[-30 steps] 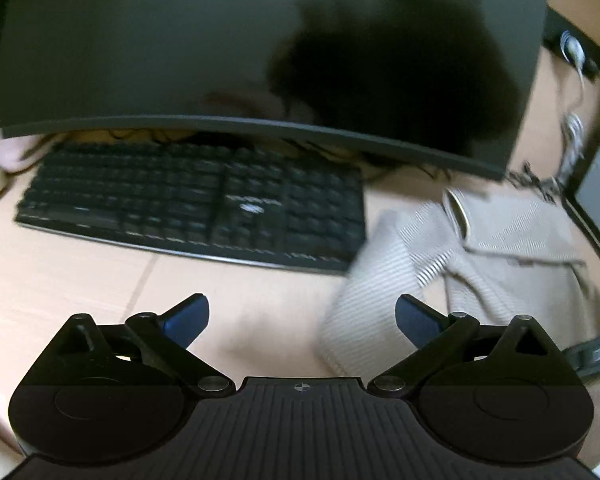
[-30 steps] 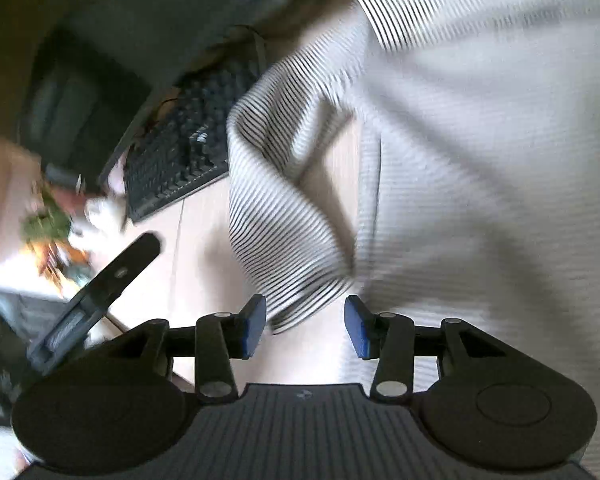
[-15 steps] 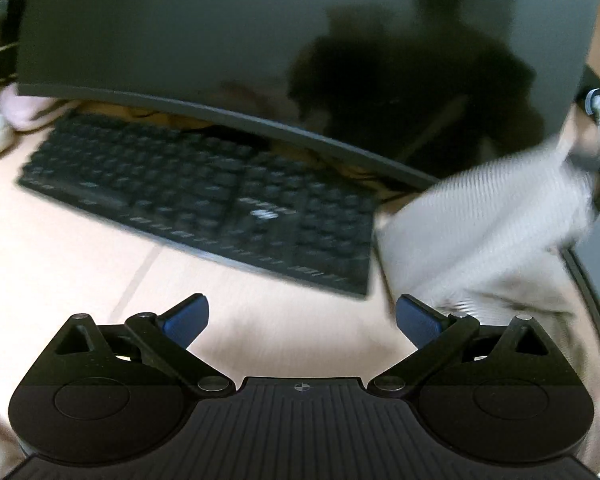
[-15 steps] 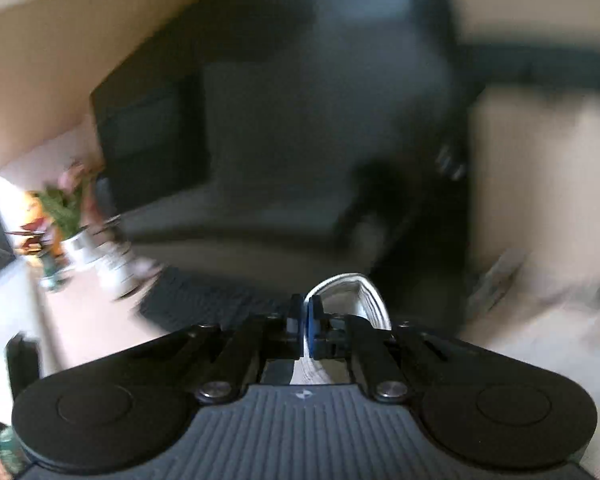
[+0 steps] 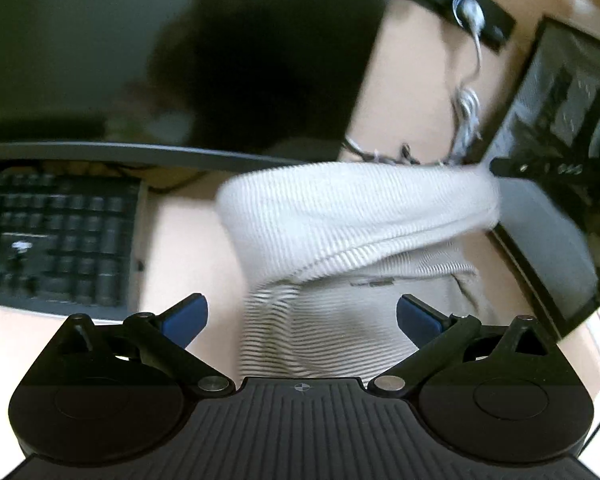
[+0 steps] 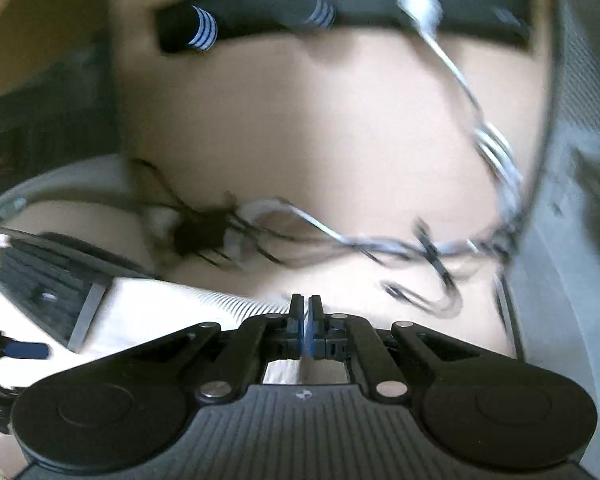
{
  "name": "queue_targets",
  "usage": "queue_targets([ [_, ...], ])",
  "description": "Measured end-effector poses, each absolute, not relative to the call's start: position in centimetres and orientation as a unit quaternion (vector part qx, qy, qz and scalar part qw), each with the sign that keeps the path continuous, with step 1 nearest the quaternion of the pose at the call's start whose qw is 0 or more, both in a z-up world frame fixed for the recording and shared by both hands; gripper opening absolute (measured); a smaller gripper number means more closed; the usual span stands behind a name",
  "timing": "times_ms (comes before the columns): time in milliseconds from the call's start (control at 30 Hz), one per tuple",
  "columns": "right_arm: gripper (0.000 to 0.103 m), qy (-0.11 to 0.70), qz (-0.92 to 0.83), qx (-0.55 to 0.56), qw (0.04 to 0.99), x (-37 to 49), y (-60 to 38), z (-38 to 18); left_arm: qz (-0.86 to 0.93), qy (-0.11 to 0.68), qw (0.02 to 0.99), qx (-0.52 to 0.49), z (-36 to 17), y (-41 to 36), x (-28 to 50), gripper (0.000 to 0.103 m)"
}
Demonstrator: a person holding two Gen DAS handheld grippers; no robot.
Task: Fold clothes
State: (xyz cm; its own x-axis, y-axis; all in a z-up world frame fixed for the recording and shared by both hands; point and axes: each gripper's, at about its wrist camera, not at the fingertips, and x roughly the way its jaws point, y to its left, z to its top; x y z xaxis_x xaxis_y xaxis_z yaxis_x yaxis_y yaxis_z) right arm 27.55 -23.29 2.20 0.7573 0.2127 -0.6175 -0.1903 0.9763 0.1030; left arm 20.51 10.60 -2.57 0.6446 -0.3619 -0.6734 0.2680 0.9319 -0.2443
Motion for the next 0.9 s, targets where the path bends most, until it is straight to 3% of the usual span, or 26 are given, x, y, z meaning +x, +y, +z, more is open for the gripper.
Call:
queue_targets([
  [133,0.004,0.352,0.059,0.051,0.933,26.4,-26.5,0.1,-0.2,0.386,0.9,-0.037,-2.7,8.4,21.0,0.103],
  [200,0.011,0.355,0.075,0.089,0.928,25.4,-27.3,-0.4,-0.213,0.386,0.897,-0.026,-2.7,7.5,21.3,0.103],
  [267,0.032,0.362,0.105,0.138,0.916,25.7,-27.4,-1.6,-0.215,0.388,0.896,-0.02,-2.7,6.8,21.7,0.103],
  [367,0.036,0.376,0.131,0.158,0.904,26.7,-25.1,-4.2,-0.207,0.396,0.894,-0.027,-2.9,6.5,22.2,0.103],
  [433,0.032,0.389,0.136,0.153,0.898,28.2,-23.3,-6.0,-0.2,0.402,0.893,-0.032,-3.0,6.6,22.4,0.103],
  [467,0.005,0.394,0.137,0.143,0.897,28.6,-22.3,-6.5,-0.195,0.405,0.892,-0.035,-3.1,6.6,22.5,0.103],
  [667,0.006,0.315,0.131,0.109,0.934,27.8,-22.7,-1.9,-0.181,0.397,0.899,-0.044,-2.7,8.0,22.3,0.103],
  [800,0.006,0.328,0.075,0.11,0.935,27.8,-26.4,-2.1,-0.199,0.378,0.902,-0.054,-1.9,7.6,23.0,0.103],
  [900,0.01,0.381,0.087,0.134,0.911,27.7,-27.5,-5.1,-0.216,0.372,0.901,-0.053,-2.0,6.7,23.7,0.103],
])
